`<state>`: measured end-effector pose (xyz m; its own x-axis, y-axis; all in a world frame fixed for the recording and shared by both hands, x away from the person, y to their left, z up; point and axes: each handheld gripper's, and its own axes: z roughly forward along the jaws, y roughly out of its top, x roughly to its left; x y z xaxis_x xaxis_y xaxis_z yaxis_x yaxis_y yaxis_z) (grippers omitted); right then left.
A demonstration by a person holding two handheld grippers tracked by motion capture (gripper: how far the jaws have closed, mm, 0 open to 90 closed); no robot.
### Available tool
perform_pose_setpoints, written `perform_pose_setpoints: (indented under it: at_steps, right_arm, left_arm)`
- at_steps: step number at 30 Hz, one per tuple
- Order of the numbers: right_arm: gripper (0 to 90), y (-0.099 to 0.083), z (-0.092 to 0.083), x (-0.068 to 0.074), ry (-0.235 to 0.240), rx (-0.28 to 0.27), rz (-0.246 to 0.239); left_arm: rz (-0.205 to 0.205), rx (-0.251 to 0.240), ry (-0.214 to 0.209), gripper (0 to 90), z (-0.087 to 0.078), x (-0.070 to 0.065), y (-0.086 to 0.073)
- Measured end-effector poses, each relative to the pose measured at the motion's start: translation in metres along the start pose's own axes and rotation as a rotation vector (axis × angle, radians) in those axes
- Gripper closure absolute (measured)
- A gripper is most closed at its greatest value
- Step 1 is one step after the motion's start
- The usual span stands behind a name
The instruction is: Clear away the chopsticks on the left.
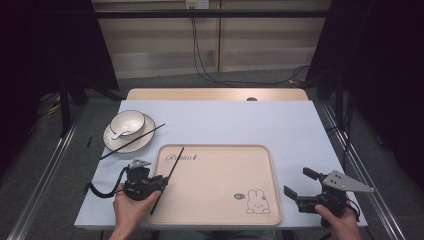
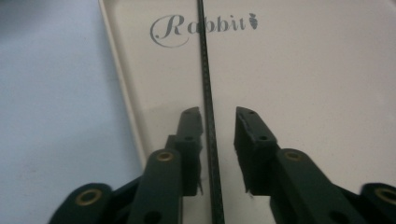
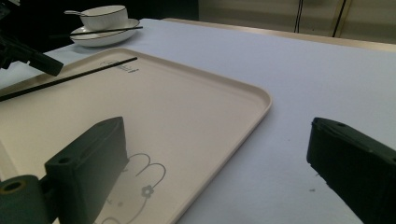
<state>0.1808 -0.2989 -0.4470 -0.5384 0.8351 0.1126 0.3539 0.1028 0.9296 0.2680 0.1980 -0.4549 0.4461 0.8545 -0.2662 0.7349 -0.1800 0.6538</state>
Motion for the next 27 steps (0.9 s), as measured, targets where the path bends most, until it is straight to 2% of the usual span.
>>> perform_pose_setpoints:
  at_steps: [3,5,7,8,10,11,12,15,18,20,24,26,27]
  right_arm:
    - [5.0,0.0,0.0,0.0,-0.002,0.001,-0.004]
    - [5.0,0.0,-0.001,0.0,-0.002,0.001,-0.004]
    - [5.0,0.0,-0.001,0.0,0.005,-0.002,0.002]
    - [5.0,0.0,-0.001,-0.001,0.006,-0.002,0.002]
    - [5.0,0.0,-0.001,-0.001,0.005,-0.002,0.002]
    - [5.0,0.0,-0.001,-0.001,0.005,-0.003,0.003]
    - [5.0,0.0,-0.001,-0.001,0.005,-0.003,0.002]
    - [5.0,0.0,-0.001,-0.001,0.004,-0.006,-0.001]
    - [5.0,0.0,-0.002,-0.001,0.002,-0.008,-0.007]
    - [5.0,0.0,-0.002,-0.001,0.001,-0.009,-0.01]
    - [4.8,0.001,-0.002,0.0,0.005,-0.015,-0.005]
    - [4.2,0.001,-0.002,0.0,0.009,-0.017,-0.007]
    - [4.1,0.001,-0.002,0.0,0.007,-0.019,-0.007]
  left_arm:
    - [0.045,-0.043,-0.009,56.2,-0.006,0.002,0.002]
    - [0.038,-0.056,-0.047,47.8,-0.01,0.006,0.003]
    - [0.094,-0.061,-0.025,38.3,-0.013,0.007,0.004]
    - [0.113,-0.076,-0.016,36.4,-0.013,0.008,0.004]
    - [0.161,-0.067,-0.023,30.1,-0.015,0.011,0.005]
    - [0.172,-0.075,-0.016,27.1,-0.017,0.011,0.005]
    - [0.185,-0.089,-0.036,25.8,-0.018,0.012,0.006]
    - [0.223,-0.103,-0.053,19.0,-0.022,0.016,0.01]
    - [0.225,-0.128,-0.055,16.7,-0.028,0.022,0.013]
    - [0.251,-0.146,-0.029,15.7,-0.031,0.026,0.015]
    - [0.255,-0.163,-0.038,10.4,-0.034,0.043,0.019]
    - [0.304,-0.171,-0.003,8.4,-0.038,0.048,0.02]
    - [0.325,-0.186,-0.006,9.7,-0.041,0.05,0.021]
